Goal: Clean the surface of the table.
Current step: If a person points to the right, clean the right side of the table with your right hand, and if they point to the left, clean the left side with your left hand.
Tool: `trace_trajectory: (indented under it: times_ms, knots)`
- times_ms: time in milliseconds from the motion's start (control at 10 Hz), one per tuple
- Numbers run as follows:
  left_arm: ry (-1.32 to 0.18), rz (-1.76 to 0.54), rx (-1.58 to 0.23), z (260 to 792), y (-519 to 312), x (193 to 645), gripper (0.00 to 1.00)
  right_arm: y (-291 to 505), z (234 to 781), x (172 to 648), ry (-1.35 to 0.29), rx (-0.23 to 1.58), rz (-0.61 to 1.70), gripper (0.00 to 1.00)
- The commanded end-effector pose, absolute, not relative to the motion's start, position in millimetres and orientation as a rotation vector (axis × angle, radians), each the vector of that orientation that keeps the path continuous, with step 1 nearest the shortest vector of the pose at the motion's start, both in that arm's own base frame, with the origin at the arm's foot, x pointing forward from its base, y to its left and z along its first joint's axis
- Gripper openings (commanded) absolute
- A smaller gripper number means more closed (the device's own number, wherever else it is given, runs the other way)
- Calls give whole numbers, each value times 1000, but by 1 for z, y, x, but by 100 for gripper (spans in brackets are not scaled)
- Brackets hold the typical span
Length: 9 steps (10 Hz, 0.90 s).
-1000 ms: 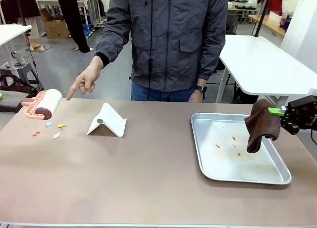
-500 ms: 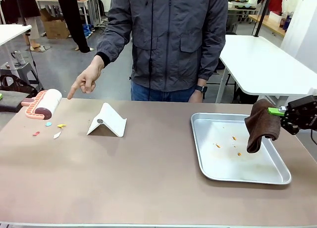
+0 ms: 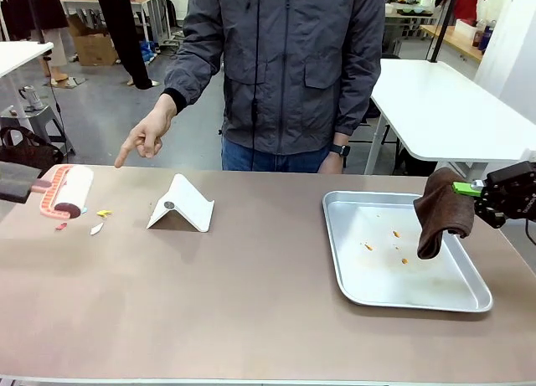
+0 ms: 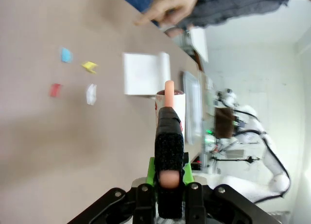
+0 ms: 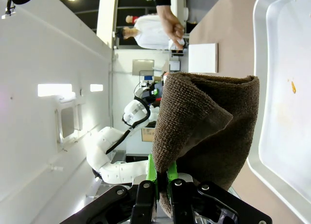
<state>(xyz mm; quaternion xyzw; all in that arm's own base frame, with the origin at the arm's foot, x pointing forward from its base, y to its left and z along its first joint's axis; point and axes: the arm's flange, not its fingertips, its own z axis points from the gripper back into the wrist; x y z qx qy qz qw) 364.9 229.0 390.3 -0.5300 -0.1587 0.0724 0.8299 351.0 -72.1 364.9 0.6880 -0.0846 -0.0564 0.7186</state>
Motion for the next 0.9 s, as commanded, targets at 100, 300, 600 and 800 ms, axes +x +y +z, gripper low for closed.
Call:
trace_trajectory:
  times_ms: [100,300,600,800]
  knots:
    - [-368,182,-906,384,249,362,22,-72,367,350,-187,1538,-120,0]
    - [-432,258,-805,376,265,371,22,-72,367,350,-187,1538,-120,0]
    - [-358,292,-758,368,276,380,22,-72,367,350,-187,1538,-120,0]
    - [-302,326,-746,359,282,388,22,-72,367,350,-187,1538,-120,0]
